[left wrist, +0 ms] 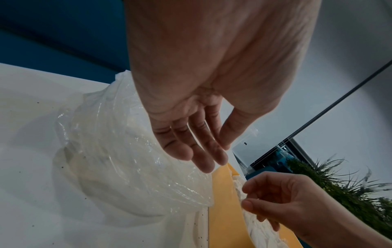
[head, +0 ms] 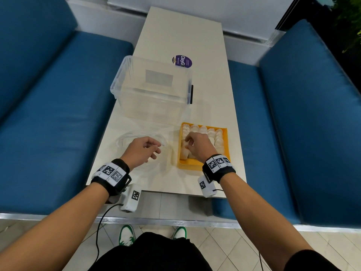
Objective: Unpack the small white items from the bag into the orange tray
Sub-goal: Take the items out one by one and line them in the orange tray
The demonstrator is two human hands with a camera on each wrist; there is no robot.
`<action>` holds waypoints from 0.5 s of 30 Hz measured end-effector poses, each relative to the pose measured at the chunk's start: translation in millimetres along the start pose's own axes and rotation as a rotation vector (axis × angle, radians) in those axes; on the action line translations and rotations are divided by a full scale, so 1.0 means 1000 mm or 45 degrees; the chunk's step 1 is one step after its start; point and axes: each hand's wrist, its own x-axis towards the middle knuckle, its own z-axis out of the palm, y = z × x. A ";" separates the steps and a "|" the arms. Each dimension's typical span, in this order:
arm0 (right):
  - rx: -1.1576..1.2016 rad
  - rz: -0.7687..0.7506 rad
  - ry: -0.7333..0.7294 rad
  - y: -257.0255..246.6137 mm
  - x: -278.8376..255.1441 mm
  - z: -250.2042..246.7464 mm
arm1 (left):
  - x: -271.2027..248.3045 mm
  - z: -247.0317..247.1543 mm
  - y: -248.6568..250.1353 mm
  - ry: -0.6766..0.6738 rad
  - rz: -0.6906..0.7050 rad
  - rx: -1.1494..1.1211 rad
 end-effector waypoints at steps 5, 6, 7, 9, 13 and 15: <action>-0.074 0.032 -0.079 0.001 -0.012 -0.009 | -0.001 0.000 -0.001 0.001 -0.010 -0.007; -0.116 0.043 -0.150 -0.001 -0.014 -0.008 | -0.001 0.000 -0.002 -0.001 -0.012 -0.008; -0.159 0.048 -0.219 -0.002 -0.016 -0.007 | -0.001 0.001 -0.002 -0.004 -0.012 -0.007; -0.203 0.051 -0.326 -0.003 -0.016 -0.004 | -0.001 0.001 -0.002 -0.008 -0.012 -0.005; -0.183 0.067 -0.433 -0.006 -0.015 -0.002 | -0.002 0.000 -0.001 -0.006 -0.016 -0.004; -0.166 0.077 -0.462 -0.007 -0.015 -0.001 | -0.003 0.000 -0.002 -0.006 -0.015 0.000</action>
